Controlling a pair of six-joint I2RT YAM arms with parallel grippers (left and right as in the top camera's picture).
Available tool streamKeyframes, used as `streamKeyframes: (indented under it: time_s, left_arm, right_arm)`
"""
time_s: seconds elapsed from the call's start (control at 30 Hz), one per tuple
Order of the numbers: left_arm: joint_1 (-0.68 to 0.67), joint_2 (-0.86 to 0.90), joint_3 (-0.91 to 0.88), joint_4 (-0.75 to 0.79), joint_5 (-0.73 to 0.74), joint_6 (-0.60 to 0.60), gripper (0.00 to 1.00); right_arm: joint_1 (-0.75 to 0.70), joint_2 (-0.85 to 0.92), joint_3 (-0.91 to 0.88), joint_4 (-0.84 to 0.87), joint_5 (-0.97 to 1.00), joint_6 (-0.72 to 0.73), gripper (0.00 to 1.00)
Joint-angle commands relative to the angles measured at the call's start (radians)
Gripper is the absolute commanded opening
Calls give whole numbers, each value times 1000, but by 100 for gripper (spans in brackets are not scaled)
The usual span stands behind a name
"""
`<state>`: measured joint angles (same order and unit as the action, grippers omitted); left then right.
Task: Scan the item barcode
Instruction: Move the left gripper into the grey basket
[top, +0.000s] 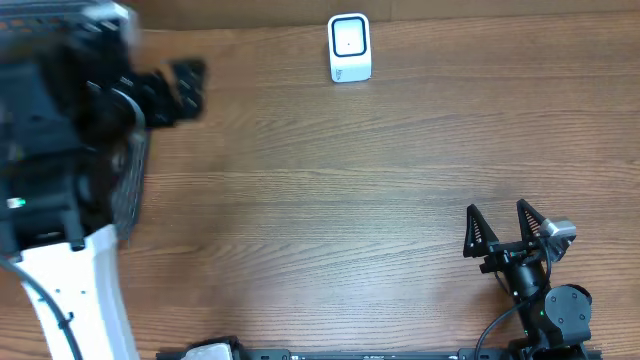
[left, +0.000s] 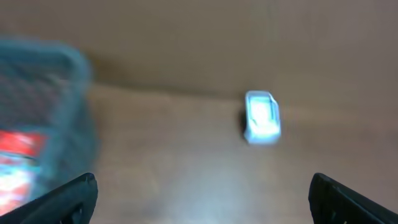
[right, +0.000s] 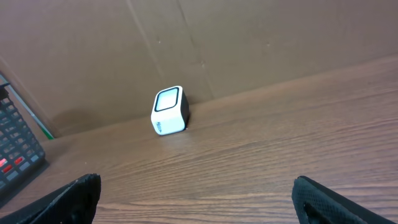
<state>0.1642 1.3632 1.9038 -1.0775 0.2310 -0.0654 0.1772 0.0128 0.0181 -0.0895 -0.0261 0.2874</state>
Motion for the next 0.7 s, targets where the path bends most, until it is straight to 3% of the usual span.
streamKeyframes:
  time_s: [0.0,0.33,0.67]
  left_arm:
    - [87,94,125,19,-95,51,100]
    - [317,226,131,31,-190,50,100]
    - [499,344,130,4,-186,190,100]
  right_arm:
    - [-3,-5,-10,6,2,-6,100]
    - [-3,-5,-10,6,2,-6,100]
    - [-3,-5,-10,6,2,-6,100]
